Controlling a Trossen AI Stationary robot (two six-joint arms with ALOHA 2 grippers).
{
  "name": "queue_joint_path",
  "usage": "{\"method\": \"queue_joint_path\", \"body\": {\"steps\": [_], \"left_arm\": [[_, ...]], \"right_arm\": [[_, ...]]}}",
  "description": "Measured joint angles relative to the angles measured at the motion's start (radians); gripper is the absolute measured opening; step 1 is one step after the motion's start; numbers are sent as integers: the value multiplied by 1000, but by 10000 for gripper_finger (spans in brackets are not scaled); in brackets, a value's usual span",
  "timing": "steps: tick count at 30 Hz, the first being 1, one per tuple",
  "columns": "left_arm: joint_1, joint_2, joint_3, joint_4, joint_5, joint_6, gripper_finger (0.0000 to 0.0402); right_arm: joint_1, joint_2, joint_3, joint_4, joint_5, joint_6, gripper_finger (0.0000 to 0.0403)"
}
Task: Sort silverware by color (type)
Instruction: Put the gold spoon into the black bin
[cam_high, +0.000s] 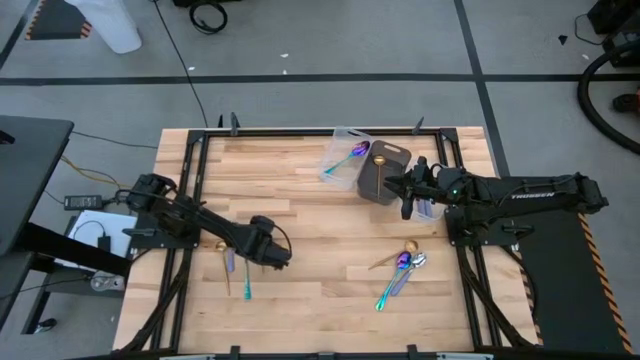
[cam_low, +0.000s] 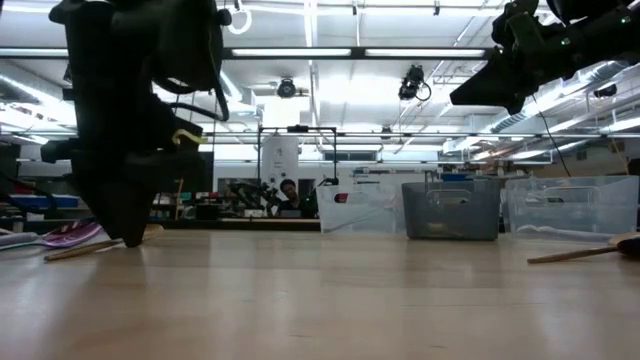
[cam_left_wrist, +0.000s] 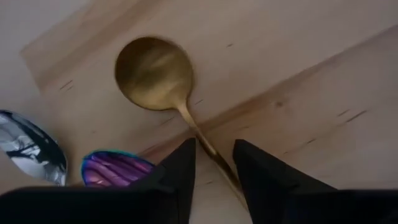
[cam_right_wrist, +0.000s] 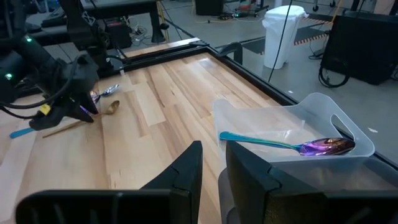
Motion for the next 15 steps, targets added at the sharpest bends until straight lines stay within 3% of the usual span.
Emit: {"method": "queue_joint_path", "body": {"steps": [8,15], "left_arm": [[6,4,1,44,0,87,20],[3,1,32,44,-43,148,17]], "right_arm": [[0,0,0,0,0,0,82],[0,0,0,0,0,0,82]]}}
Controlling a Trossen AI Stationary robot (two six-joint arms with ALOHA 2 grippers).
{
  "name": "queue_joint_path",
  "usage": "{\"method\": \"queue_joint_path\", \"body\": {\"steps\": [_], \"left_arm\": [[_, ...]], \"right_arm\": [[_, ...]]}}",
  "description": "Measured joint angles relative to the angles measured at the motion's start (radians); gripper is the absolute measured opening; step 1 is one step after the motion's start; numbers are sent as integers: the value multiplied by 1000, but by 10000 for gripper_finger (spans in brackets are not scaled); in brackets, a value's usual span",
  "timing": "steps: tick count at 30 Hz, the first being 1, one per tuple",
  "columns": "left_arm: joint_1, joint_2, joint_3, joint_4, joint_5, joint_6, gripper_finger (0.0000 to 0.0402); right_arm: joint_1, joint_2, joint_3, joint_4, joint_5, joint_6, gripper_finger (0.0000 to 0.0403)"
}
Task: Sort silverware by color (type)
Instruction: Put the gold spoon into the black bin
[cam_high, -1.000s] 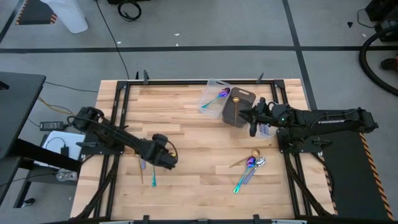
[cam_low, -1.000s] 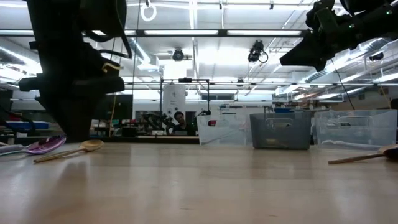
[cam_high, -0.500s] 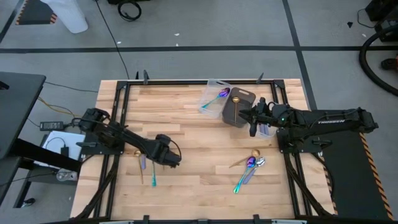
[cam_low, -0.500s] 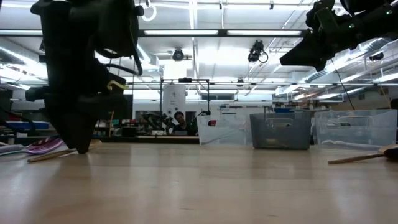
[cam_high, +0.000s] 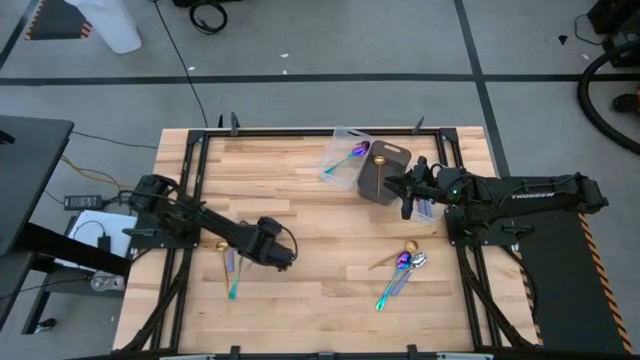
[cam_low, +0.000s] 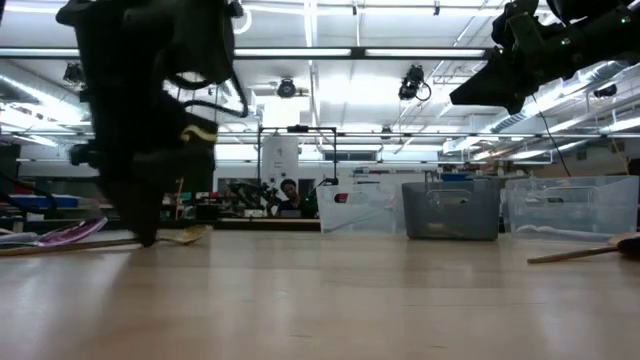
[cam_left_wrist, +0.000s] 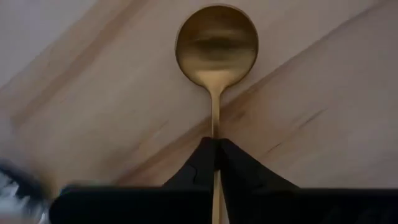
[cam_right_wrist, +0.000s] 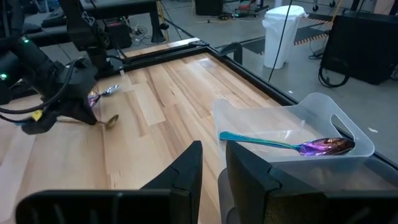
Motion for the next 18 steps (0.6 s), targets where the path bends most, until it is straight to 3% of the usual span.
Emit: {"method": "queue_joint_path", "body": {"steps": [10,18], "left_arm": [[43,0,93,120,-123,209,14],[116,-2,99,357,-155,406,13]], "right_arm": [[0,0,0,-2,0,0,82],[0,0,0,-2,-51,3,82]]}}
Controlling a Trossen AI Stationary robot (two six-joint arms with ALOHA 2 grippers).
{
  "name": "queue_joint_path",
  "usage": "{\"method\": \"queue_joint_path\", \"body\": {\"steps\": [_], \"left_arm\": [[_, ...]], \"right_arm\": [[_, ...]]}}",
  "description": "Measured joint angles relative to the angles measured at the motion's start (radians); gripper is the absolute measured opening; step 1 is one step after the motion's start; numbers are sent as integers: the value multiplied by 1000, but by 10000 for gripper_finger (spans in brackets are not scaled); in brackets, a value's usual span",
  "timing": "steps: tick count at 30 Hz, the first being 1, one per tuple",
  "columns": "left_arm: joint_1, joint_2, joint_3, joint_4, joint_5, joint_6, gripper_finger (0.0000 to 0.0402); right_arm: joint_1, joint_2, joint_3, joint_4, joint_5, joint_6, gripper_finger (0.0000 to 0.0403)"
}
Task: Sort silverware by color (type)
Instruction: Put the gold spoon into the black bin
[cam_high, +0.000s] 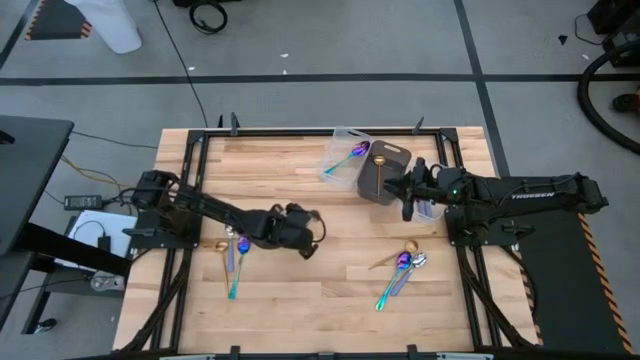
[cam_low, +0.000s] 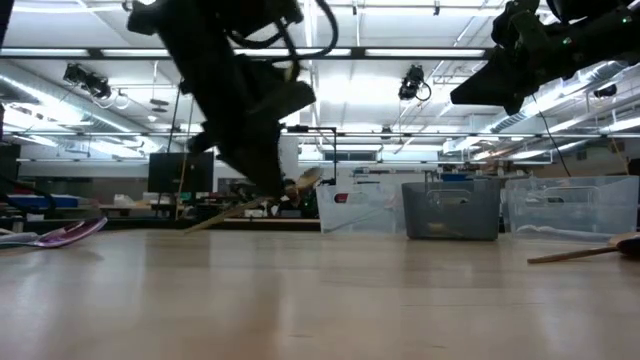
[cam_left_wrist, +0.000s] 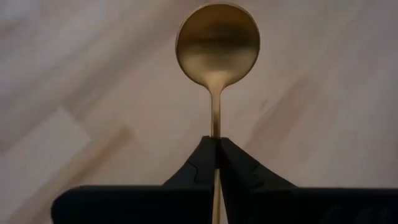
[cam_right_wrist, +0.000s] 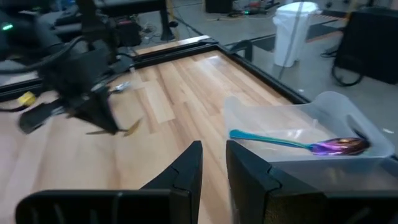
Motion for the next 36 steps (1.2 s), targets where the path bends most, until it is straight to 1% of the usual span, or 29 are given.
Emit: {"method": "queue_joint_path", "body": {"steps": [3,7,14,17,20,26,31,33,36], "left_arm": [[27,0,0,97,-48,79,14],[69,0,0,293,-97,220,15],[134,-2,0,661,-92,440,16],[147,-2,0,787,-92,511,16],[155,-2,0,894,-91,568,17],[157,-3,0,1046,-89,619,17],[154,-3,0,1118,-54,644,17],[154,-3,0,1133,-45,653,17],[154,-3,0,1146,-19,664,17]], "right_arm": [[0,0,0,0,-16,0,82],[0,0,0,2,-16,-1,82],[0,0,0,31,-25,-3,82],[3,5,-2,54,-28,-3,82],[17,41,-14,119,-28,-1,82],[64,187,-22,337,-15,18,82],[103,306,-23,496,-4,2,82],[113,342,-23,551,7,-9,83],[120,385,-23,630,-5,-10,89]]}}
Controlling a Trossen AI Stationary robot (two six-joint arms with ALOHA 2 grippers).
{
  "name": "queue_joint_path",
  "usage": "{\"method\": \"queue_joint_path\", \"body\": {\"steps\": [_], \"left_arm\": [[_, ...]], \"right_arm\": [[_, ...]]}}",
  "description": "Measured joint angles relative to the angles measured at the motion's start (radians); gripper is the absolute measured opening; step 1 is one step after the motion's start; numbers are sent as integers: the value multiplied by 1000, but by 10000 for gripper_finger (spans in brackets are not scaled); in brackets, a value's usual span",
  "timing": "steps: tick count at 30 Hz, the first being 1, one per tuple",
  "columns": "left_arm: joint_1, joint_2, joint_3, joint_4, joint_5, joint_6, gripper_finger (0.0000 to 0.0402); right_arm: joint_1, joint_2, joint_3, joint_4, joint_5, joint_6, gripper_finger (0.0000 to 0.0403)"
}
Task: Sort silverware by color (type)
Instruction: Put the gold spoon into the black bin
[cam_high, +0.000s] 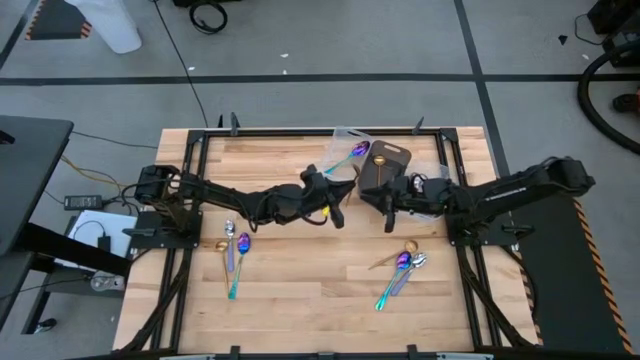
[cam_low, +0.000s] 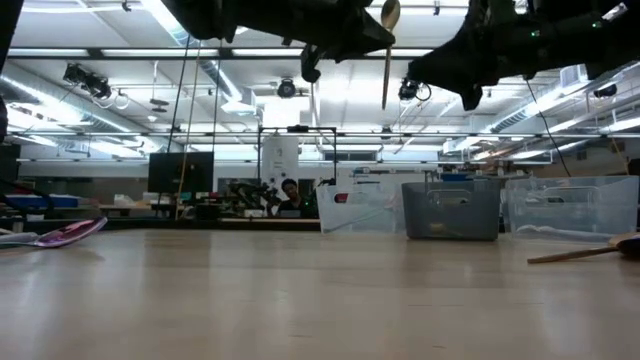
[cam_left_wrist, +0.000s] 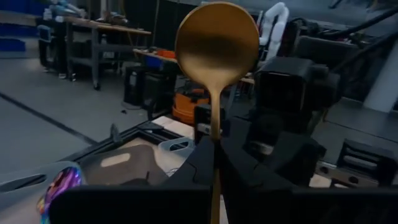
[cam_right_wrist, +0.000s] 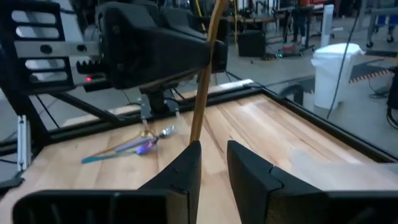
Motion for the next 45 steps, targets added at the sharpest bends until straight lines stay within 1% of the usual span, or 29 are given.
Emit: {"method": "queue_joint_path", "body": {"steps": [3,8,13,18,23,26,30,31,37,40,42,45], "left_arm": [[-1,0,0,6,12,15,17],[0,0,0,50,57,39,17],[2,0,0,59,92,56,17],[2,0,0,86,131,66,17],[1,0,0,97,158,92,17],[-3,0,0,97,158,97,17],[-8,0,0,97,164,134,18],[-11,0,0,97,162,141,18],[-12,0,0,90,161,161,20],[-12,0,0,70,137,164,41],[-13,-4,0,36,98,165,70],[-14,-31,1,-45,72,166,119]], "right_arm": [[8,28,0,55,-37,0,97],[10,68,0,115,-42,2,114],[10,112,3,208,-50,-1,131],[9,163,55,229,-64,-34,133],[11,204,105,229,-80,-78,109],[11,204,106,221,-79,-97,80],[11,186,106,188,-79,-101,28],[11,183,107,179,-81,-97,23],[11,179,108,156,-87,-73,23],[10,180,108,147,-86,-66,23],[10,180,107,135,-85,-51,23],[10,171,107,112,-69,-42,23]]}}
